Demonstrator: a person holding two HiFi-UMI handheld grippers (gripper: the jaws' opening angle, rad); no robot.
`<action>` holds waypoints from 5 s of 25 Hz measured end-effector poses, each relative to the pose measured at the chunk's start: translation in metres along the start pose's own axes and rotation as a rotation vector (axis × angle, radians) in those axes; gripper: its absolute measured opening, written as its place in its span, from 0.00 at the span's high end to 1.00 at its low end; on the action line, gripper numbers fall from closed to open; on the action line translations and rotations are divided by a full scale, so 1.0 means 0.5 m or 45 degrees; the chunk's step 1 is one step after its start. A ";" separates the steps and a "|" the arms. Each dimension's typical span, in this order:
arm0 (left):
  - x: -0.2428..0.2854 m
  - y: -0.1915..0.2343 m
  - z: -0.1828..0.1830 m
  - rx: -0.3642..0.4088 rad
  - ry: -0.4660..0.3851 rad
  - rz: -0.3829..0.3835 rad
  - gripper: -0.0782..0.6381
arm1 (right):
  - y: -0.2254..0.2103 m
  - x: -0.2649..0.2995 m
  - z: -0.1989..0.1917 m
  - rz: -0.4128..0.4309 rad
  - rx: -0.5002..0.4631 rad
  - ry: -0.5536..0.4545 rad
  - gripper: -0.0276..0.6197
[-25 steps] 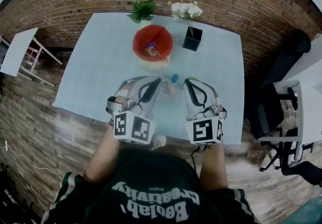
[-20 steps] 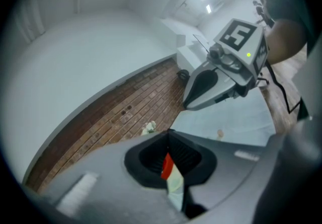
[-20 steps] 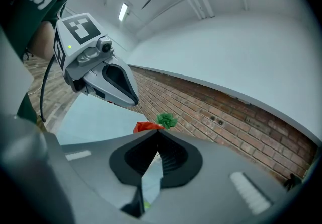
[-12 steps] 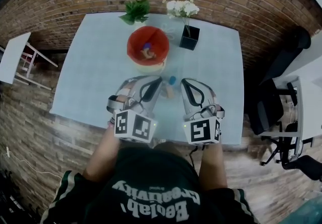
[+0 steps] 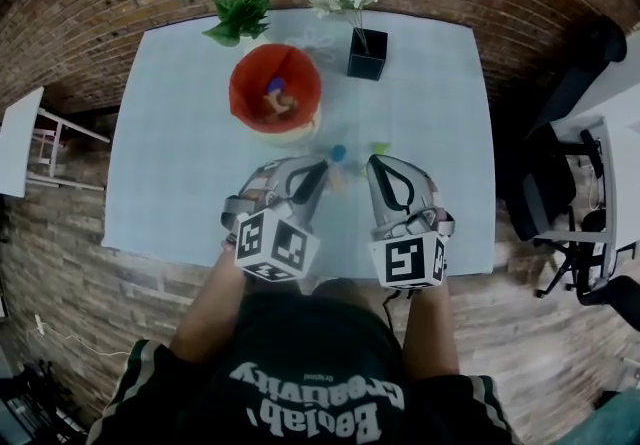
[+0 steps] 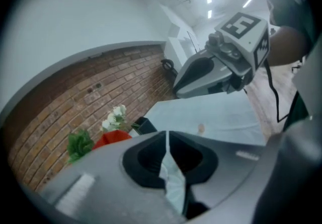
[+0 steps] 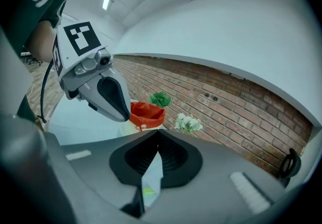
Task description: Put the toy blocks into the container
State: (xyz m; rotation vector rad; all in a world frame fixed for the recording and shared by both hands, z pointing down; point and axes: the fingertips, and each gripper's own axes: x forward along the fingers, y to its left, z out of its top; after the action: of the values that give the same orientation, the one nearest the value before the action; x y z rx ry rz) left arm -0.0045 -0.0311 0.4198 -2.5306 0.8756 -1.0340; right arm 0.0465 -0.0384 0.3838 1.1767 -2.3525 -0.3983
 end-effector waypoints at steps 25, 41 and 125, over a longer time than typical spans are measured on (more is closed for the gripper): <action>0.289 -0.201 -0.282 -0.167 0.516 -0.655 0.43 | -0.009 0.022 -0.223 -0.021 0.161 0.279 0.95; 0.319 -0.206 -0.278 -0.200 0.521 -0.631 0.47 | -0.017 0.013 -0.251 -0.014 0.175 0.292 0.95; 0.028 0.143 0.018 -0.130 -0.263 -0.050 0.89 | -0.025 0.073 0.089 -0.130 -0.016 0.067 0.95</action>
State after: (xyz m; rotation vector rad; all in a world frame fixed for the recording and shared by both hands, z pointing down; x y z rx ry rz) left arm -0.0210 -0.0955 0.3889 -2.6898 0.8424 -0.7379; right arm 0.0123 -0.0735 0.3509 1.2896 -2.2481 -0.4115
